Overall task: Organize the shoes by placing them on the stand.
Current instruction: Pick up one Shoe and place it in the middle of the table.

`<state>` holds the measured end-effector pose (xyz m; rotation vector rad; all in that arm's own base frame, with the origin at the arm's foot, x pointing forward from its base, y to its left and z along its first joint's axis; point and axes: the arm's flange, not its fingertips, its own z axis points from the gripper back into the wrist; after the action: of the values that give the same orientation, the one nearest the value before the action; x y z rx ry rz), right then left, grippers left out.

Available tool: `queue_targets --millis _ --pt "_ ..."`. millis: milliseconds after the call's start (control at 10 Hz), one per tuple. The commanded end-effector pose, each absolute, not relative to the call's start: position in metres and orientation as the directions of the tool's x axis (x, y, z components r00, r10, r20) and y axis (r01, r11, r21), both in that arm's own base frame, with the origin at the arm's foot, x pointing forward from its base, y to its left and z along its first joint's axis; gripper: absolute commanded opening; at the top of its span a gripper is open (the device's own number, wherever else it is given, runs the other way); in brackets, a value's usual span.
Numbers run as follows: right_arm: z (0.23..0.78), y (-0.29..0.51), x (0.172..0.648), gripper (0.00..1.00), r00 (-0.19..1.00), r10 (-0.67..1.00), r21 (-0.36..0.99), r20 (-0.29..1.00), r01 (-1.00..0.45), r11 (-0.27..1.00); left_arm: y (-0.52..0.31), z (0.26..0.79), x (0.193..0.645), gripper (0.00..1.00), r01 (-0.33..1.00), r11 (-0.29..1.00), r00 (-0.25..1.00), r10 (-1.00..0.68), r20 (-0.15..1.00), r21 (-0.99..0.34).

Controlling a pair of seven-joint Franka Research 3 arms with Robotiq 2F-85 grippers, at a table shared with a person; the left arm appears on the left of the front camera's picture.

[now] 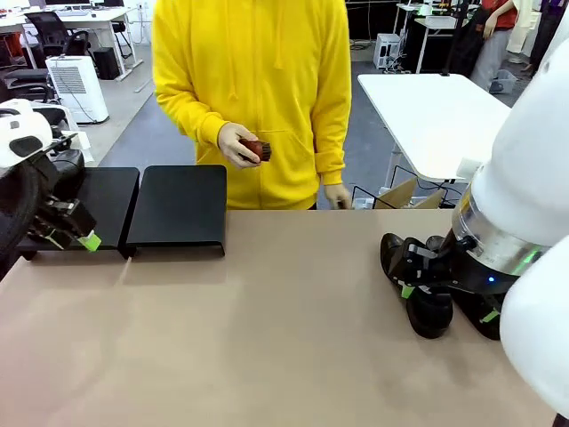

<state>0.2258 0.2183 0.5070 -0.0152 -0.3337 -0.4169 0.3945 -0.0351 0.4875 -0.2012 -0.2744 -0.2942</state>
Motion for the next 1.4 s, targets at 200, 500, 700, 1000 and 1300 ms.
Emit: queue_targets --millis 200,500,700,1000,1300 --pt "0.523 0.193 0.303 1.00 0.909 -0.199 0.019 0.366 0.206 0.978 -0.035 0.484 0.388 0.61 0.312 0.940 0.900 -0.245 0.360 -0.139" --pt "0.490 0.185 0.358 1.00 0.962 -0.162 0.022 0.221 0.161 0.987 -0.035 0.484 0.388 0.61 0.312 0.940 0.900 -0.245 0.360 -0.139" --pt "0.494 0.179 0.342 1.00 0.944 -0.187 0.023 0.273 0.188 0.982 -0.035 0.484 0.388 0.61 0.312 0.940 0.900 -0.245 0.360 -0.139" --pt "0.475 0.179 0.360 1.00 0.960 -0.181 0.035 0.215 0.177 0.984 -0.035 0.484 0.388 0.61 0.312 0.940 0.900 -0.245 0.360 -0.139" --pt "0.429 0.197 0.382 1.00 0.988 -0.047 -0.003 0.144 0.048 0.999 -0.035 0.484 0.388 0.61 0.312 0.940 0.900 -0.245 0.360 -0.139"
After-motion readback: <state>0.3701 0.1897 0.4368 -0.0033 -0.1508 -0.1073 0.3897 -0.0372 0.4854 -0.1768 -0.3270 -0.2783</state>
